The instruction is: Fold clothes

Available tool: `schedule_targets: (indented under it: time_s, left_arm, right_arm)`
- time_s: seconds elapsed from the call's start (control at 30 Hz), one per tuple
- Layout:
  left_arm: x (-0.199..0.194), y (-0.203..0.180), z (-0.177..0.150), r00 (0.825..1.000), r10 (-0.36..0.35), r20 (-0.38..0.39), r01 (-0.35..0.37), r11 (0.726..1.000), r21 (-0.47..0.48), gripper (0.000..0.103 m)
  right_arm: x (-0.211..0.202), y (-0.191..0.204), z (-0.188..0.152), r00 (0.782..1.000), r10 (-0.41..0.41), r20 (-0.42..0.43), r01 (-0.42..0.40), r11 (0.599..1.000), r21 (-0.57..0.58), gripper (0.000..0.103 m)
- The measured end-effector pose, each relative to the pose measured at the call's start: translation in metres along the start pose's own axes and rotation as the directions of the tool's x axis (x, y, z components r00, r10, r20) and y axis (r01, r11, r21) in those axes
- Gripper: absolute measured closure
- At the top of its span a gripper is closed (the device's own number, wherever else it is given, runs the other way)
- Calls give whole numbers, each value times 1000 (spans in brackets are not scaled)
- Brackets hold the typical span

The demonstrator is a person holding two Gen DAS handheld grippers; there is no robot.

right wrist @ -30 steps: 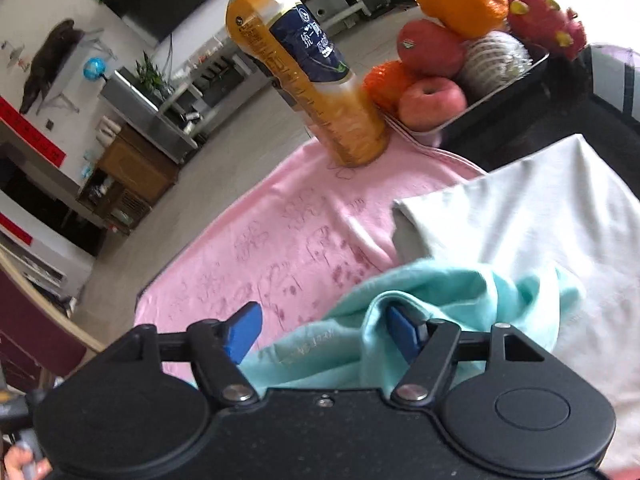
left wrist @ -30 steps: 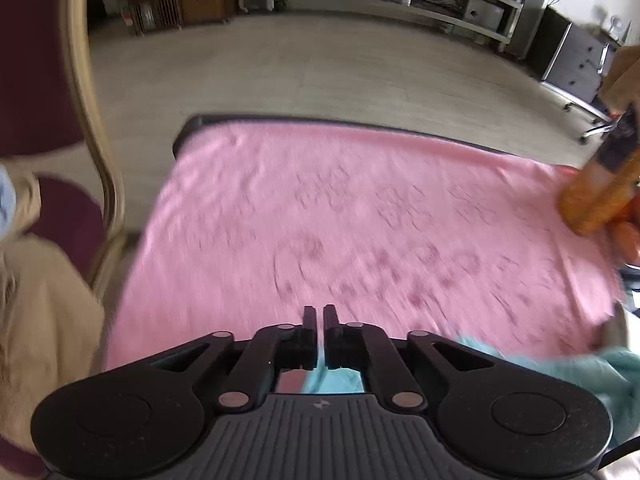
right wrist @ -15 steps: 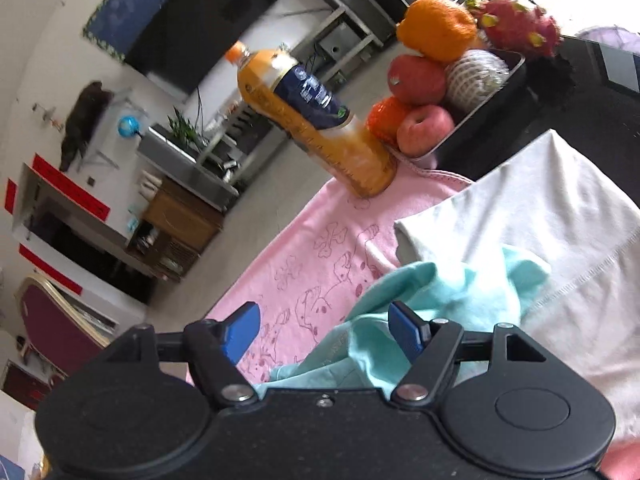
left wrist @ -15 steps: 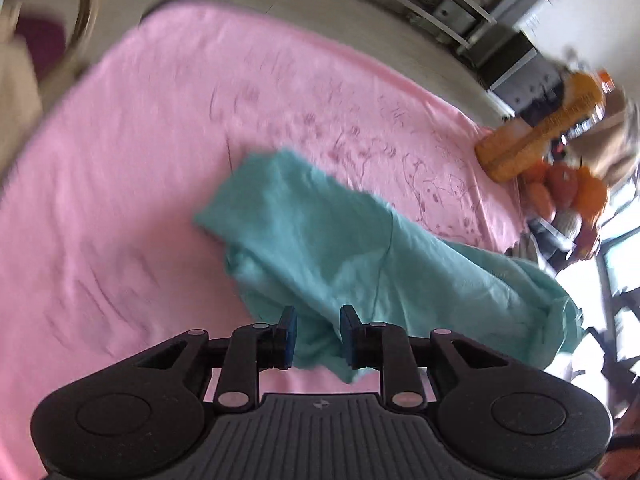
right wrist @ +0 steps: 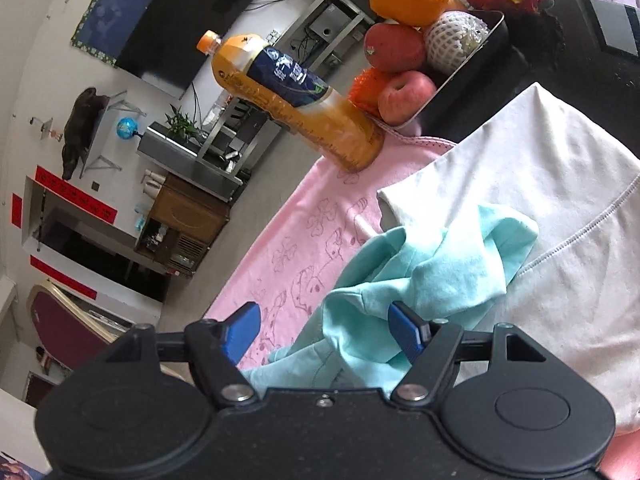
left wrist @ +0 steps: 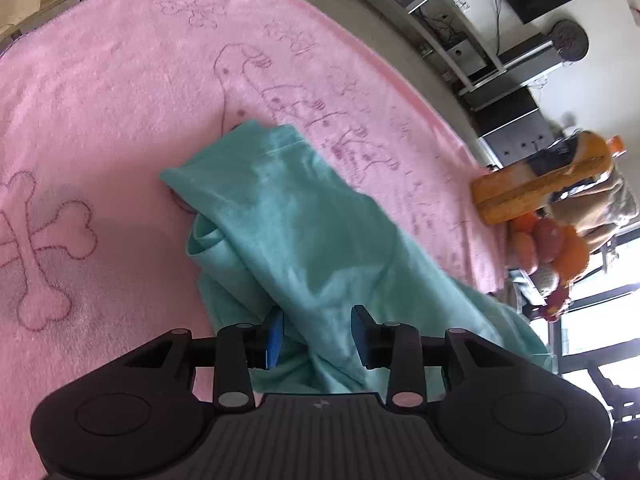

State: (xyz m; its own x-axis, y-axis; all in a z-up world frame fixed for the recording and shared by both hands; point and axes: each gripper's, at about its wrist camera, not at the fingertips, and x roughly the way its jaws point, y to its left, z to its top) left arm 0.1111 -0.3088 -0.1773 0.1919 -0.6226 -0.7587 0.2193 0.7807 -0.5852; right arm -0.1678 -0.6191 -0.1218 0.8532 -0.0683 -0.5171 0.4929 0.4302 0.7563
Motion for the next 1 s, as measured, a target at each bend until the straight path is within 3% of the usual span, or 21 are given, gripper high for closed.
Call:
schedule_targets:
  time_s: [0.3, 0.47, 0.83, 1.0]
  left_arm:
    - [-11, 8, 3, 993, -116, 10, 116, 990, -74, 76]
    - [-23, -11, 1, 983, -180, 31, 180, 984, -11, 76]
    - [14, -9, -14, 988, -132, -82, 132, 991, -5, 76]
    - [10, 4, -13, 990, -121, -71, 119, 992, -40, 76]
  right_arm:
    - [1, -1, 0, 1000, 2, 6, -3, 1000, 10, 33]
    - [0, -1, 0, 1000, 3, 8, -3, 1000, 14, 33]
    - [-1, -5, 0, 1000, 3, 7, -3, 1000, 27, 33]
    - [-6, -15, 4, 1000, -3, 16, 2, 999, 50, 33]
